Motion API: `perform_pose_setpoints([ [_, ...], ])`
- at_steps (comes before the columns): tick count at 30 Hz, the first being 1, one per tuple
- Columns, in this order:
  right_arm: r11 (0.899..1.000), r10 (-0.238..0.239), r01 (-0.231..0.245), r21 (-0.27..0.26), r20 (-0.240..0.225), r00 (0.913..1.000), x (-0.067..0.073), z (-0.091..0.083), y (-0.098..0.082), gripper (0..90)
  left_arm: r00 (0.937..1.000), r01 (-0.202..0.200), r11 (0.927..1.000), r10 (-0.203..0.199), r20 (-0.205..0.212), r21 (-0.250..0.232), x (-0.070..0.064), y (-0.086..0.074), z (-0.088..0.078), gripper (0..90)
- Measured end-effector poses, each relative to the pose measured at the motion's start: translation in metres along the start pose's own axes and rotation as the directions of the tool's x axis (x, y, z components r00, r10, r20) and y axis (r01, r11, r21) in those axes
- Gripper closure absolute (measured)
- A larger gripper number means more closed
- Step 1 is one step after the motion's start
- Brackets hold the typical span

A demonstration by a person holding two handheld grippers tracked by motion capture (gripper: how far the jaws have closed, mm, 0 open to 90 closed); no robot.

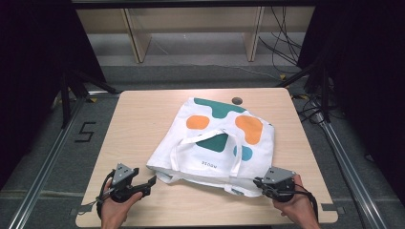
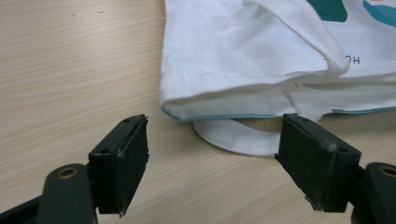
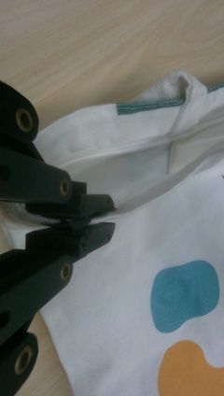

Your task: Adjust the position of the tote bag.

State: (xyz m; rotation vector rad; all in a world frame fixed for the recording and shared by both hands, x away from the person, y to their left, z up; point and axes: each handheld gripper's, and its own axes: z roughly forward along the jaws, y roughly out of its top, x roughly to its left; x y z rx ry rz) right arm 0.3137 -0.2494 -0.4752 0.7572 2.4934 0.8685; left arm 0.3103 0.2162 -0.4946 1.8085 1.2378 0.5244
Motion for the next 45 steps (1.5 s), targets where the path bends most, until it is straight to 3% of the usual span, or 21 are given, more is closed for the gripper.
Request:
perform_pose_setpoints([
  [6,1.000,0.017,-0.017,-0.001,0.022,0.9996,-0.012,-0.002,-0.006,85.5,0.9983,-0.058,0.9972,0.058,-0.001,0.047,-0.004,0.004,0.017,23.3],
  [8,1.000,0.014,-0.014,-0.008,0.027,0.9995,-0.016,-0.003,-0.007,85.4,0.9945,-0.100,0.9909,0.103,-0.020,0.090,-0.002,0.007,0.021,23.4],
  [12,0.999,0.033,-0.033,-0.003,0.040,0.9987,-0.019,-0.004,-0.009,85.4,0.9917,-0.122,0.9852,0.126,-0.025,0.120,0.003,0.010,0.032,22.9],
  [17,0.999,0.034,-0.034,-0.001,0.048,0.9983,-0.022,-0.003,-0.010,84.3,0.9943,-0.103,0.9931,0.104,-0.023,0.057,-0.001,0.012,0.038,25.8],
  [20,1.000,0.016,-0.017,0.006,0.050,0.9986,-0.021,0.000,-0.010,78.9,0.9876,-0.156,0.9863,0.157,-0.009,0.053,-0.010,0.016,0.046,27.9],
  [23,0.999,0.031,-0.032,0.024,0.059,0.9978,-0.019,0.003,-0.010,71.9,0.9869,-0.161,0.9859,0.161,-0.003,0.045,-0.011,0.017,0.052,32.6],
  [25,0.999,0.031,-0.033,0.028,0.062,0.9976,-0.017,0.004,-0.010,71.8,0.9834,-0.181,0.9830,0.181,0.015,0.029,-0.009,0.020,0.053,42.6],
  [27,0.999,0.021,-0.024,0.037,0.064,0.9977,-0.016,0.005,-0.010,71.3,0.9766,-0.215,0.9765,0.215,0.005,0.015,-0.011,0.022,0.054,54.9],
  [28,0.999,0.019,-0.021,0.041,0.065,0.9977,-0.016,0.005,-0.010,71.3,0.9662,-0.258,0.9656,0.258,-0.001,0.033,-0.010,0.023,0.053,54.9],
  [29,0.999,-0.007,0.003,0.047,0.067,0.9978,-0.016,0.006,-0.009,73.2,0.9383,-0.346,0.9352,0.346,0.012,0.077,-0.010,0.024,0.050,63.6],
  [30,0.999,0.002,-0.005,0.053,0.065,0.9979,-0.016,0.006,-0.010,75.2,0.9383,-0.346,0.9352,0.346,0.012,0.077,-0.010,0.024,0.050,67.0],
  [32,0.997,-0.018,0.013,0.071,0.069,0.9975,-0.016,0.007,-0.011,78.0,0.9194,-0.393,0.9160,0.393,0.023,0.080,-0.016,0.022,0.046,72.7],
  [33,0.997,-0.018,0.013,0.071,0.069,0.9975,-0.016,0.007,-0.011,78.0,0.9194,-0.393,0.9160,0.393,0.023,0.080,-0.016,0.022,0.046,73.4],
  [34,0.997,-0.028,0.023,0.075,0.072,0.9970,-0.017,0.007,-0.012,78.3,0.8925,-0.451,0.8892,0.450,0.036,0.076,-0.017,0.022,0.042,73.4],
  [35,0.996,-0.047,0.041,0.076,0.076,0.9960,-0.019,0.008,-0.012,78.4,0.9017,-0.432,0.8959,0.430,0.048,0.102,-0.024,0.016,0.034,74.1],
  [36,0.997,-0.031,0.024,0.080,0.088,0.9956,-0.020,0.007,-0.013,78.3,0.8955,-0.445,0.8888,0.441,0.062,0.110,-0.028,0.012,0.029,74.4],
  [37,0.997,-0.027,0.020,0.075,0.094,0.9952,-0.023,0.006,-0.014,77.7,0.8825,-0.470,0.8752,0.464,0.074,0.114,-0.034,0.005,0.019,74.7],
  [38,0.997,-0.027,0.020,0.075,0.094,0.9952,-0.023,0.006,-0.014,77.7,0.8825,-0.470,0.8752,0.464,0.074,0.114,-0.034,0.005,0.019,74.8],
  [39,0.997,-0.031,0.024,0.072,0.095,0.9950,-0.025,0.006,-0.015,76.7,0.8903,-0.455,0.8842,0.448,0.083,0.107,-0.038,0.001,0.015,74.8],
  [42,0.998,-0.010,0.003,0.068,0.107,0.9942,-0.025,0.006,-0.015,74.0,0.8814,-0.471,0.8738,0.461,0.104,0.121,-0.051,-0.009,-0.005,74.8],
  [45,0.998,-0.010,0.003,0.064,0.111,0.9938,-0.027,0.007,-0.016,70.6,0.8809,-0.472,0.8726,0.460,0.111,0.127,-0.055,-0.014,-0.010,73.3],
])
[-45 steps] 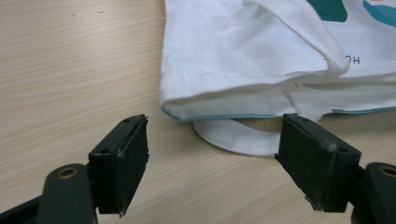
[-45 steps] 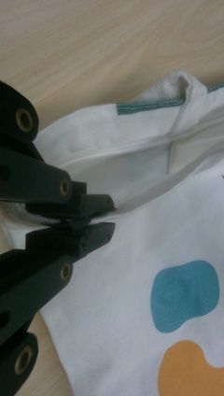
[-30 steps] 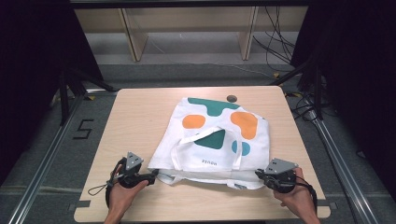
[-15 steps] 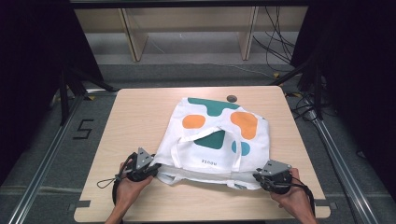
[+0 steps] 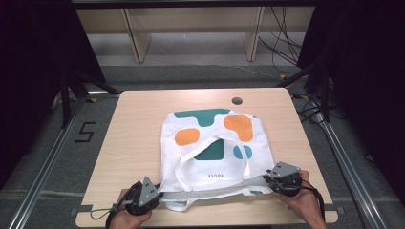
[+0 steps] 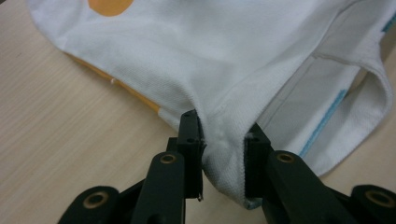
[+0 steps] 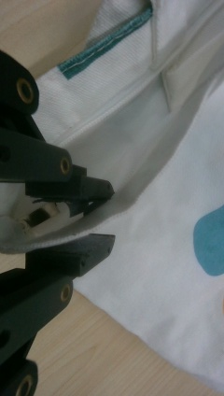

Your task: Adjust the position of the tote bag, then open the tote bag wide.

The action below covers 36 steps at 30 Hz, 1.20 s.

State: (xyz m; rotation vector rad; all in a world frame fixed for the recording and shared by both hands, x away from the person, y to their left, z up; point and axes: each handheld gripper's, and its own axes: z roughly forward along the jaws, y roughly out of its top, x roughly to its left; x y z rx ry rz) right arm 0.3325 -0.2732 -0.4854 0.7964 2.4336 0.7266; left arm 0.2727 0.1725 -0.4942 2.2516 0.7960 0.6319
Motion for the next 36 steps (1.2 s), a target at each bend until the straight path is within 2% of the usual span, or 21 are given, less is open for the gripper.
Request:
perform_pose_setpoints([
  [1,1.000,0.008,-0.008,-0.002,0.001,1.0000,-0.002,0.002,0.000,70.2,0.9993,0.034,0.9991,-0.034,-0.011,-0.025,-0.001,0.000,0.001,68.6],
  [2,1.000,0.010,-0.010,-0.002,0.000,1.0000,-0.002,0.002,0.000,70.2,0.9995,-0.030,0.9991,0.030,-0.010,-0.030,0.005,0.002,0.002,64.3],
  [3,1.000,0.010,-0.010,-0.002,0.000,1.0000,-0.002,0.002,0.000,70.2,0.9995,-0.030,0.9991,0.030,-0.010,-0.030,0.005,0.002,0.002,61.2],
  [4,1.000,0.012,-0.012,-0.002,0.000,0.9999,-0.002,0.002,0.000,70.2,0.9998,0.008,0.9987,-0.009,-0.017,-0.051,0.003,0.002,0.005,61.2],
  [5,1.000,0.031,-0.031,-0.002,0.000,0.9995,-0.002,0.002,0.000,70.2,0.9995,0.027,0.9992,-0.027,-0.018,-0.029,0.000,0.002,0.006,58.6],
  [6,0.999,0.032,-0.032,-0.005,0.001,0.9995,-0.002,0.002,-0.001,70.1,0.9996,0.001,0.9996,-0.002,-0.026,-0.027,-0.001,0.004,0.008,55.8],
  [8,0.999,0.035,-0.035,-0.006,-0.002,0.9994,-0.003,0.003,-0.001,69.9,0.9991,0.005,0.9995,-0.006,-0.042,-0.032,-0.001,0.008,0.010,51.3],
  [11,0.999,0.041,-0.041,-0.009,-0.006,0.9992,-0.004,0.003,-0.001,69.4,0.9992,0.005,0.9996,-0.006,-0.040,-0.027,0.000,0.009,0.013,49.3],
  [14,0.999,0.048,-0.049,-0.021,-0.014,0.9987,-0.004,0.003,-0.003,69.1,0.9988,0.023,0.9996,-0.024,-0.043,-0.018,0.003,0.011,0.019,47.9],
  [17,0.999,0.048,-0.049,-0.025,-0.020,0.9986,-0.006,0.003,-0.003,68.6,0.9992,0.031,0.9995,-0.032,-0.023,-0.009,0.004,0.012,0.023,50.0],
  [18,0.999,0.049,-0.049,-0.022,-0.017,0.9987,-0.006,0.004,-0.003,67.9,0.9990,0.036,0.9993,-0.036,-0.028,-0.013,0.003,0.012,0.025,52.0],
  [19,0.998,0.050,-0.050,-0.023,-0.015,0.9987,-0.006,0.004,-0.003,67.9,0.9994,0.017,0.9999,-0.017,-0.031,-0.001,0.003,0.013,0.024,52.9],
  [20,0.998,0.050,-0.050,-0.023,-0.015,0.9987,-0.006,0.004,-0.003,67.9,0.9994,0.017,0.9999,-0.017,-0.031,-0.001,0.003,0.013,0.024,54.6],
  [23,0.998,0.052,-0.052,-0.020,-0.013,0.9986,-0.005,0.004,-0.003,67.6,0.9993,0.002,1.0000,-0.002,-0.037,-0.004,0.003,0.013,0.023,68.7],
  [24,0.998,0.052,-0.052,-0.020,-0.014,0.9986,-0.006,0.004,-0.003,67.5,0.9988,0.003,0.9999,-0.003,-0.049,-0.010,0.002,0.014,0.021,68.7],
  [25,0.998,0.053,-0.053,-0.023,-0.012,0.9985,-0.005,0.004,-0.002,67.1,0.9964,-0.030,0.9993,0.028,-0.081,-0.021,0.000,0.016,0.018,77.2],
  [26,0.998,0.052,-0.052,-0.023,-0.006,0.9986,-0.005,0.003,-0.002,67.0,0.9942,-0.057,0.9983,0.056,-0.091,-0.010,-0.001,0.018,0.017,78.7],
  [28,0.998,0.051,-0.051,-0.022,-0.003,0.9987,-0.005,0.003,-0.002,66.7,0.9938,-0.067,0.9976,0.066,-0.090,-0.013,-0.002,0.019,0.016,79.1],
  [36,0.998,0.061,-0.061,-0.010,-0.013,0.9981,-0.005,0.006,-0.003,63.3,0.9956,-0.048,0.9982,0.045,-0.083,-0.037,-0.001,0.018,0.017,79.4],
])
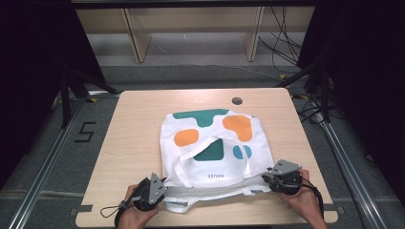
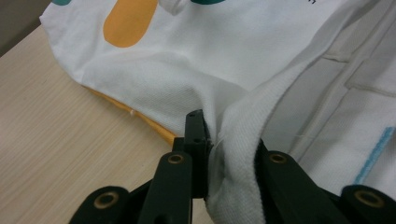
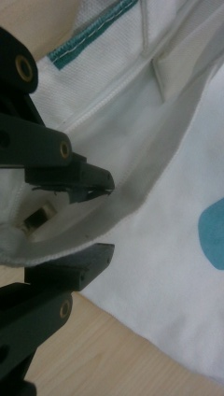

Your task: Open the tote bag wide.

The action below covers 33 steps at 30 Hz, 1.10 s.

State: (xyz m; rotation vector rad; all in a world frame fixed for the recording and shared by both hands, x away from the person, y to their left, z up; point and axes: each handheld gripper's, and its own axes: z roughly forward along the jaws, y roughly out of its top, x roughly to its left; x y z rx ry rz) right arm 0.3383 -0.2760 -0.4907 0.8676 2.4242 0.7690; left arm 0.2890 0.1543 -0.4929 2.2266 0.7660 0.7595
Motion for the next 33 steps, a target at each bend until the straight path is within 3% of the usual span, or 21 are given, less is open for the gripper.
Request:
perform_pose_setpoints([
  [4,1.000,-0.015,0.015,0.013,-0.004,0.9999,0.001,0.001,-0.001,66.9,1.0000,-0.003,1.0000,0.003,-0.006,-0.003,0.000,0.000,-0.002,79.3],
  [5,0.999,-0.026,0.026,0.019,-0.014,0.9996,0.001,0.001,0.000,76.3,1.0000,0.001,1.0000,-0.001,0.000,-0.007,0.000,0.000,-0.002,79.3],
  [8,0.999,-0.037,0.037,0.006,-0.006,0.9993,-0.001,-0.006,0.002,85.2,0.9997,0.016,0.9993,-0.016,0.016,-0.033,0.002,0.001,-0.005,79.4],
  [9,0.998,-0.049,0.049,-0.026,0.011,0.9987,-0.004,-0.012,0.004,86.8,0.9987,0.046,0.9966,-0.045,0.026,-0.069,0.001,0.002,-0.005,79.5],
  [10,0.998,-0.049,0.049,-0.026,0.011,0.9987,-0.004,-0.012,0.004,86.8,0.9987,0.046,0.9966,-0.045,0.026,-0.069,0.001,0.002,-0.005,79.6],
  [11,0.995,-0.032,0.037,-0.097,0.049,0.9983,-0.010,-0.027,0.010,87.7,0.9989,0.043,0.9949,-0.041,0.025,-0.091,0.002,0.007,-0.010,80.0],
  [12,0.995,-0.032,0.037,-0.097,0.049,0.9983,-0.010,-0.027,0.010,87.7,0.9989,0.043,0.9949,-0.041,0.025,-0.091,0.002,0.007,-0.010,80.2],
  [13,0.987,-0.027,0.042,-0.153,0.096,0.9950,-0.012,-0.038,0.015,87.9,0.9990,0.042,0.9920,-0.040,0.019,-0.119,0.005,0.013,-0.015,80.8],
  [16,0.979,-0.026,0.049,-0.196,0.118,0.9927,-0.014,-0.046,0.020,88.0,0.9985,0.051,0.9881,-0.047,0.029,-0.145,0.008,0.020,-0.020,81.3],
  [17,0.969,-0.017,0.055,-0.240,0.158,0.9874,-0.017,-0.056,0.028,88.1,0.9979,0.056,0.9853,-0.051,0.040,-0.161,0.011,0.024,-0.024,81.8],
  [21,0.949,-0.035,0.104,-0.298,0.229,0.9727,-0.020,-0.078,0.043,88.3,0.9998,0.005,0.9705,-0.009,-0.018,-0.241,0.023,0.049,-0.042,83.7],
  [22,0.944,-0.034,0.110,-0.312,0.239,0.9705,-0.022,-0.084,0.048,88.3,0.9998,0.005,0.9705,-0.009,-0.018,-0.241,0.023,0.049,-0.042,83.8],
  [24,0.932,-0.021,0.113,-0.345,0.260,0.9653,-0.026,-0.096,0.056,88.3,0.9990,-0.011,0.9498,-0.003,-0.044,-0.313,0.033,0.070,-0.057,83.9],
  [26,0.917,-0.025,0.134,-0.375,0.281,0.9595,-0.030,-0.107,0.064,88.4,0.9979,-0.028,0.9410,0.007,-0.064,-0.337,0.038,0.081,-0.065,84.0],
  [27,0.917,-0.025,0.134,-0.375,0.281,0.9595,-0.030,-0.107,0.064,88.4,0.9979,-0.028,0.9410,0.007,-0.064,-0.337,0.038,0.081,-0.065,84.0],
  [28,0.914,-0.016,0.126,-0.386,0.276,0.9609,-0.031,-0.112,0.067,88.4,0.9976,-0.024,0.9340,-0.001,-0.070,-0.357,0.042,0.086,-0.069,84.0],
  [29,0.899,0.013,0.105,-0.426,0.267,0.9637,-0.034,-0.123,0.073,88.4,0.9974,-0.021,0.9256,-0.007,-0.072,-0.378,0.047,0.093,-0.073,84.1],
  [30,0.894,0.001,0.122,-0.432,0.273,0.9620,-0.035,-0.126,0.075,88.5,0.9974,-0.021,0.9256,-0.007,-0.072,-0.378,0.047,0.093,-0.073,84.2],
  [31,0.891,-0.001,0.130,-0.435,0.286,0.9583,-0.036,-0.129,0.077,88.5,0.9965,-0.022,0.9191,-0.011,-0.082,-0.393,0.050,0.099,-0.076,84.4],
  [32,0.890,-0.013,0.144,-0.432,0.292,0.9563,-0.037,-0.133,0.080,88.5,0.9965,-0.022,0.9191,-0.011,-0.082,-0.393,0.050,0.099,-0.076,84.5],
  [33,0.889,-0.023,0.161,-0.429,0.309,0.9509,-0.037,-0.137,0.083,88.5,0.9960,-0.025,0.9112,-0.013,-0.089,-0.411,0.053,0.105,-0.080,84.5],
])
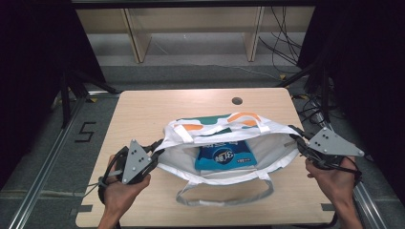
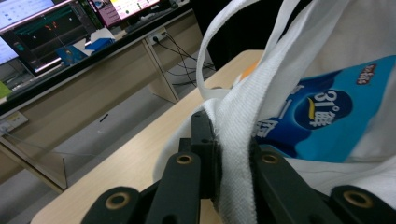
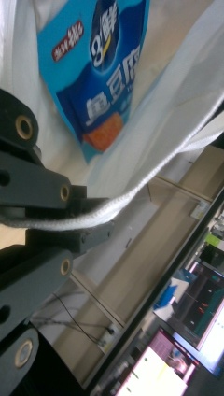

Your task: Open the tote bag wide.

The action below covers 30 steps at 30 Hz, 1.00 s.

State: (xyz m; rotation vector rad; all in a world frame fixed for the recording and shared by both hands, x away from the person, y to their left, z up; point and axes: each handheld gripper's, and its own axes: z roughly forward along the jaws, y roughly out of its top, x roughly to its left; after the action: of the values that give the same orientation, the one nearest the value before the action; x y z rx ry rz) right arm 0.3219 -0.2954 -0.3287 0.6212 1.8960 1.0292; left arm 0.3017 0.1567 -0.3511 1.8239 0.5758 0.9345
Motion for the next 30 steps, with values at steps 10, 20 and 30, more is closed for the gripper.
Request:
perform_pose_setpoints([
  [10,0.995,-0.081,0.083,-0.049,0.051,0.9954,-0.019,-0.035,0.043,88.6,0.9994,-0.031,0.9836,0.033,0.005,-0.177,0.013,0.058,-0.027,85.7],
  [20,0.992,-0.100,0.105,-0.075,0.061,0.9930,-0.028,-0.045,0.060,88.6,0.9988,0.046,0.9840,-0.043,0.024,-0.172,0.026,0.069,-0.022,85.7],
  [30,0.999,-0.050,0.050,0.014,0.000,0.9987,-0.025,-0.003,0.025,88.5,0.9958,0.047,0.9965,-0.042,0.081,-0.069,0.024,0.028,0.006,84.1],
])
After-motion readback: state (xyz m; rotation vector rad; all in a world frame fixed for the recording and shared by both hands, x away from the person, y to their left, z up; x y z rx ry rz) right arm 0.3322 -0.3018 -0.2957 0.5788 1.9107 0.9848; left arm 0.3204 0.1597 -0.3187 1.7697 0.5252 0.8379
